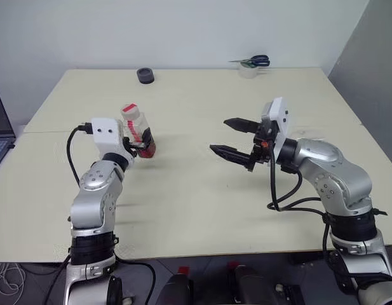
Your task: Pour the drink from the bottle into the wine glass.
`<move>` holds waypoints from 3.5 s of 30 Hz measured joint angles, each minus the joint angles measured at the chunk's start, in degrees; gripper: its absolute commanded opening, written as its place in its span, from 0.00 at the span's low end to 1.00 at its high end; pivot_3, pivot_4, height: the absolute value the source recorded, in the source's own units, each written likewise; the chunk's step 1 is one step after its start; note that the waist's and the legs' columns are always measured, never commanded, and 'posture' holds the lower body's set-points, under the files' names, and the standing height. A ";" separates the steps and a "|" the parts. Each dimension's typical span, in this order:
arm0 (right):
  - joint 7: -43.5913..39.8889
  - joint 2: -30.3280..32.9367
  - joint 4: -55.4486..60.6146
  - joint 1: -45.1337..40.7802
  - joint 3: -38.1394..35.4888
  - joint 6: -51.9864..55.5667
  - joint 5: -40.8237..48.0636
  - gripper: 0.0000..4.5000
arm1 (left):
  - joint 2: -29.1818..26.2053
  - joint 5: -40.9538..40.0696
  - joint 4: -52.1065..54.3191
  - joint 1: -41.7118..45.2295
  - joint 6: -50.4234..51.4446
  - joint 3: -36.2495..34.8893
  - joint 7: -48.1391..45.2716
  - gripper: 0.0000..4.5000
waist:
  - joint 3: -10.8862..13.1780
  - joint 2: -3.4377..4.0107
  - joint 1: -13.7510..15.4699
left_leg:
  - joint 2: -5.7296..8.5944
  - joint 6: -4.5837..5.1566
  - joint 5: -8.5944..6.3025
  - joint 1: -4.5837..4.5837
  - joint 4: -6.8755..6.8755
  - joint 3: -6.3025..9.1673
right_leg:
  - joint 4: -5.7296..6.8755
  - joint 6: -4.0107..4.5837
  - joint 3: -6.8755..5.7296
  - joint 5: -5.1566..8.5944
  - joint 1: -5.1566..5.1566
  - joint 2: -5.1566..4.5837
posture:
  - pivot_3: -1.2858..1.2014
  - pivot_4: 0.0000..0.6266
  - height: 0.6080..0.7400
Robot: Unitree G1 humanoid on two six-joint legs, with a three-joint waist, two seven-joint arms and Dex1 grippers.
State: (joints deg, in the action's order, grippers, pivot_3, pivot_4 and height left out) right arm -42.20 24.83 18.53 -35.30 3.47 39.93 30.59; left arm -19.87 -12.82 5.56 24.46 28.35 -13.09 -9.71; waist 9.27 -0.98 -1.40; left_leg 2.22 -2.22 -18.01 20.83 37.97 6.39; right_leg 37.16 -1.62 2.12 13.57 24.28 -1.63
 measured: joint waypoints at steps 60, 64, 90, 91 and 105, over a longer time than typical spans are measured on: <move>7.31 -0.59 2.67 0.50 -1.60 1.17 0.11 1.00 | -1.25 2.44 -17.67 8.63 -9.99 1.38 -4.45 0.41 | -0.01 -0.01 -0.12 | 0.03 0.00 0.00 0.03 0.07 -0.06 | 0.13 -0.01 0.00 -0.01 0.10 -0.04 | 0.52 0.24 1.00; 7.24 -0.62 2.27 -0.22 -1.56 1.10 -0.05 1.00 | -1.24 2.07 -16.73 8.90 -8.22 1.46 -4.76 0.41 | -0.01 -0.01 -0.13 | 0.04 0.00 0.00 0.03 0.08 -0.05 | 0.15 -0.01 0.00 -0.01 0.10 -0.04 | 0.52 0.24 1.00; 6.98 -6.98 -4.68 -6.51 0.68 -1.48 -2.10 1.00 | -1.46 -10.09 -3.90 16.53 6.04 15.60 -33.60 0.41 | -0.02 -0.02 -0.42 | 0.07 0.01 0.01 0.12 0.15 -0.39 | 0.76 0.00 0.18 0.00 0.63 -0.01 | 0.52 0.24 1.00; 7.19 -7.17 -4.57 -6.48 0.68 -1.15 -1.82 1.00 | -1.52 -10.63 -3.90 16.52 6.05 15.75 -34.83 0.41 | -0.02 -0.02 -0.42 | 0.07 0.01 0.01 0.12 0.15 -0.39 | 0.78 0.00 0.19 0.00 0.65 -0.01 | 0.52 0.24 1.00; 7.31 -5.49 0.32 -6.42 -2.31 5.61 5.11 1.00 | -3.74 -11.80 -6.02 18.81 4.70 17.79 -44.28 0.41 | -0.02 -0.01 -0.42 | 0.08 0.02 0.01 0.16 0.20 -0.39 | 0.82 0.00 0.20 0.00 0.67 0.00 | 0.52 0.24 1.00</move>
State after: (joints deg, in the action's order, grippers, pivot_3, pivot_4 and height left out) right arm -34.88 19.34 18.85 -41.71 1.16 45.55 35.70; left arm -23.62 -24.63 -0.46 43.28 33.05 4.69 -54.00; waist 9.26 -1.00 -1.82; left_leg 2.30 -2.20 -18.00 20.99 38.17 6.00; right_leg 37.97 -1.62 2.32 13.57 24.95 -1.63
